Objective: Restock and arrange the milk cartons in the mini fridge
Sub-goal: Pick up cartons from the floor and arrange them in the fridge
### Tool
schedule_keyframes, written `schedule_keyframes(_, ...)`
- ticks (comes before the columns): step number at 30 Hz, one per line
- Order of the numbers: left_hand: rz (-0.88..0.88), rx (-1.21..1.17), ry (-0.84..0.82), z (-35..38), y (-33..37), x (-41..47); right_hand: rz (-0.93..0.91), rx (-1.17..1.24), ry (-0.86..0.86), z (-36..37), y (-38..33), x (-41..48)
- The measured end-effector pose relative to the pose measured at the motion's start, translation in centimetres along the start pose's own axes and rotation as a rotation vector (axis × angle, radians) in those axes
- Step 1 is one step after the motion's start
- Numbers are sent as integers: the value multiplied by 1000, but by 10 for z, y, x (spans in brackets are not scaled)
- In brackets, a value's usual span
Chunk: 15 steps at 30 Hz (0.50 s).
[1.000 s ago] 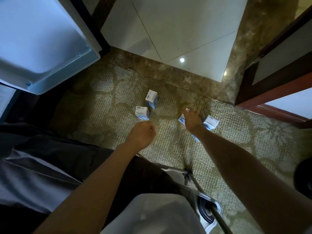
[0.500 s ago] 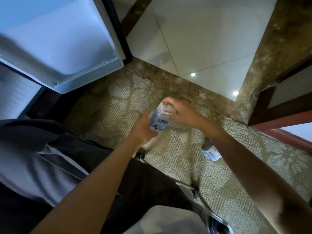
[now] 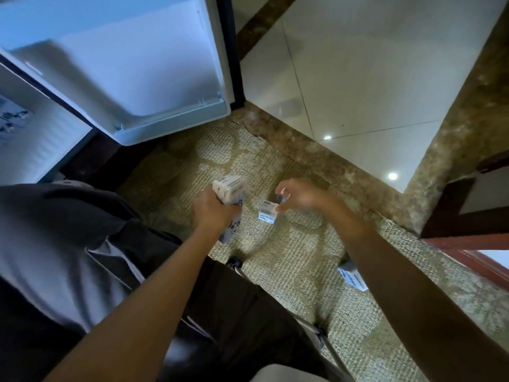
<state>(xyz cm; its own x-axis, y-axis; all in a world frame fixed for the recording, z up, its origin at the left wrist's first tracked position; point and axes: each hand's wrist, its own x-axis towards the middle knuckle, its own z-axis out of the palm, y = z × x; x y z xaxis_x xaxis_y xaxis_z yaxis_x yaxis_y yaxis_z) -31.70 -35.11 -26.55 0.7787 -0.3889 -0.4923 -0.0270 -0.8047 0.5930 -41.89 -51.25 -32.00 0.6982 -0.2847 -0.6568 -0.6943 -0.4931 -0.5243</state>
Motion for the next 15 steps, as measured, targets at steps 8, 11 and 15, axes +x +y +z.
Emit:
schedule_keyframes(8,-122,-85,23,-4,-6,1,178,-91,101,93,14,57)
schedule_keyframes(11,-133,-104,18,-4,-11,0,240,43,170,113,19,69)
schedule_keyframes(15,-171,-118,26,-5,-12,0,284,10,220,119,16,77)
